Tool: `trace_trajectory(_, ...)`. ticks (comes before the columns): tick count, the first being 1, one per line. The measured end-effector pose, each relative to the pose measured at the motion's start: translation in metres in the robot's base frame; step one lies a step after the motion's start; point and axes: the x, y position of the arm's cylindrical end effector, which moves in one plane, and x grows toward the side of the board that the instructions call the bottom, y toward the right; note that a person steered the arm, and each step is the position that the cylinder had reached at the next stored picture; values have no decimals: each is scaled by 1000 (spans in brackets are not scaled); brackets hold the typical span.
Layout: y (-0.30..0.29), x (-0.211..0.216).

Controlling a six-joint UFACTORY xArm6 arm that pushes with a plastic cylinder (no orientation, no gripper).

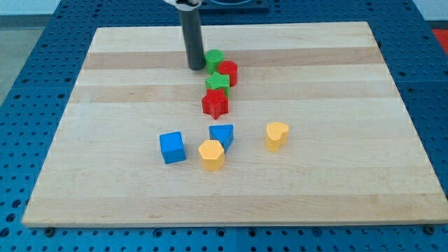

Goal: Place green circle on the top of the red circle

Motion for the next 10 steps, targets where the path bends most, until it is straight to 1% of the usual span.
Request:
trace_trajectory(3, 14, -11)
trace_trajectory(6, 22, -47)
trace_trajectory(7, 31, -49)
trace_trajectory(8, 56, -49)
trace_trajectory(10, 68, -49)
